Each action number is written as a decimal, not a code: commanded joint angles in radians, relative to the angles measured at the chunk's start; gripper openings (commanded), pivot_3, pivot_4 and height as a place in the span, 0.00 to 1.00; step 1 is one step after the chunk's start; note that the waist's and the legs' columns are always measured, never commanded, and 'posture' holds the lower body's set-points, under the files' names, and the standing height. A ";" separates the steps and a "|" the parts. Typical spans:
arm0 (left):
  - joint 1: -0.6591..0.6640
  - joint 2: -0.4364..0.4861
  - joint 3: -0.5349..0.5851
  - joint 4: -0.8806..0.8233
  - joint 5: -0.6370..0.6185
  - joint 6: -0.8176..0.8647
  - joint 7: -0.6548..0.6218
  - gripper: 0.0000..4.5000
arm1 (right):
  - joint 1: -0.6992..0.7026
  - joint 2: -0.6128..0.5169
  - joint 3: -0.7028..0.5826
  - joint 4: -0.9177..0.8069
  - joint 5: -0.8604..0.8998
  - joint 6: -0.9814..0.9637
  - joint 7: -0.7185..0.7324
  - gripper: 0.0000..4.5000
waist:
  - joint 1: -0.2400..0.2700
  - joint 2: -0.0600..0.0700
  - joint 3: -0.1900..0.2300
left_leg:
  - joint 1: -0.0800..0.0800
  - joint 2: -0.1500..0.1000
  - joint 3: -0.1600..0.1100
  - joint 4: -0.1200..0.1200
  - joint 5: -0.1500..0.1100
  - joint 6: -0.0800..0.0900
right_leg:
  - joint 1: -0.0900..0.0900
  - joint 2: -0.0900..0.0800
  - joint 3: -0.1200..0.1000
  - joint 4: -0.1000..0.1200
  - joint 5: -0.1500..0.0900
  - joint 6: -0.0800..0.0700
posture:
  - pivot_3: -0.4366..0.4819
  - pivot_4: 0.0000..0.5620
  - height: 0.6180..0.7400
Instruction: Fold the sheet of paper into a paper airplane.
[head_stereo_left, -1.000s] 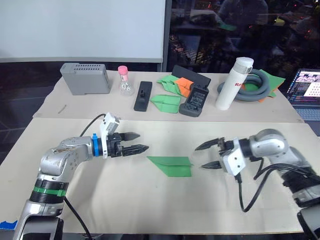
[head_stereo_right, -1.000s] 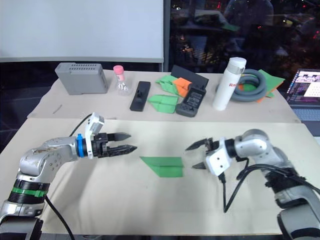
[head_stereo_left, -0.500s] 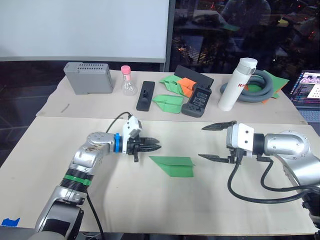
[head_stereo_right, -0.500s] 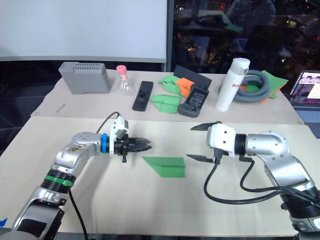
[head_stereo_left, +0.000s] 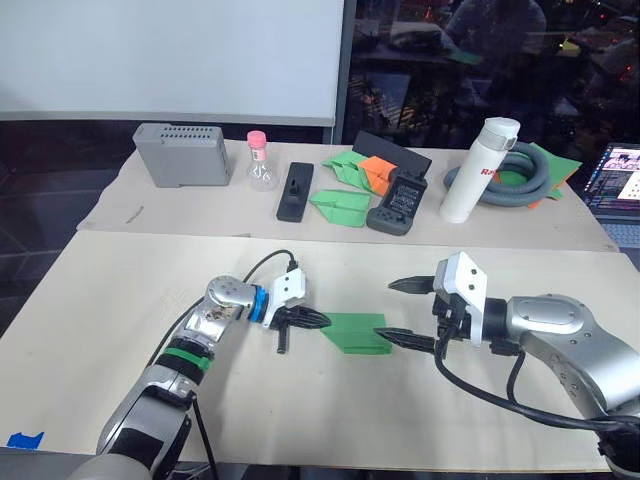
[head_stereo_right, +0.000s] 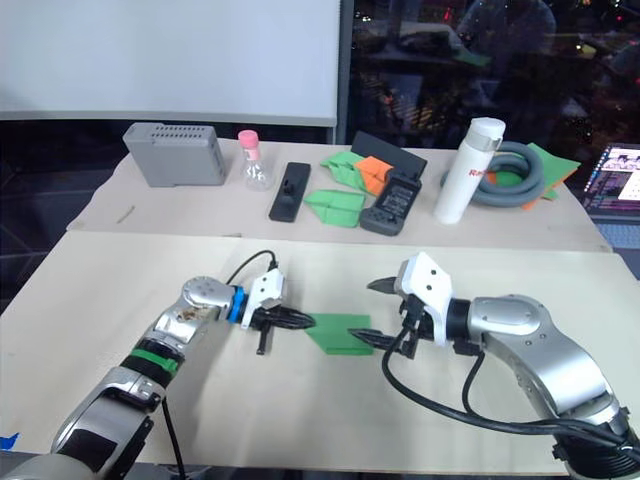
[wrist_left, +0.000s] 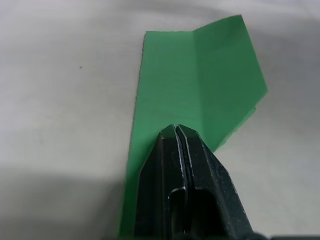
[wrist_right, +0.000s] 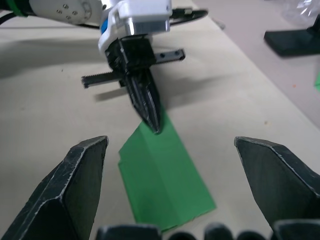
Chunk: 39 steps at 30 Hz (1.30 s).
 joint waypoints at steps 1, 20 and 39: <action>0.011 -0.007 -0.019 0.023 0.054 -0.004 0.031 0.01 | 0.031 -0.006 0.012 -0.016 -0.046 -0.056 0.026 1.00 | 0.000 0.000 0.000 | 0.000 0.000 0.000 0.001 0.000 0.000 | 0.000 0.000 0.000 0.000 0.000 0.000 | 0.48 0.27 1.00; 0.084 0.007 -0.027 -0.075 0.054 0.043 0.046 0.00 | 0.061 0.092 0.162 0.284 -0.455 -0.577 0.030 0.28 | -0.005 0.001 -0.001 | 0.009 0.001 0.001 0.002 0.000 0.000 | 0.010 0.002 0.001 -0.001 0.001 0.002 | 0.48 0.27 1.00; 0.155 0.185 0.074 -0.417 -0.181 0.379 -0.142 0.00 | 0.018 0.034 0.202 0.403 -0.509 -1.100 0.217 0.01 | -0.011 0.002 0.000 | 0.009 0.002 0.000 0.001 0.000 0.000 | 0.009 0.003 0.001 -0.001 0.000 0.002 | 0.48 0.27 1.00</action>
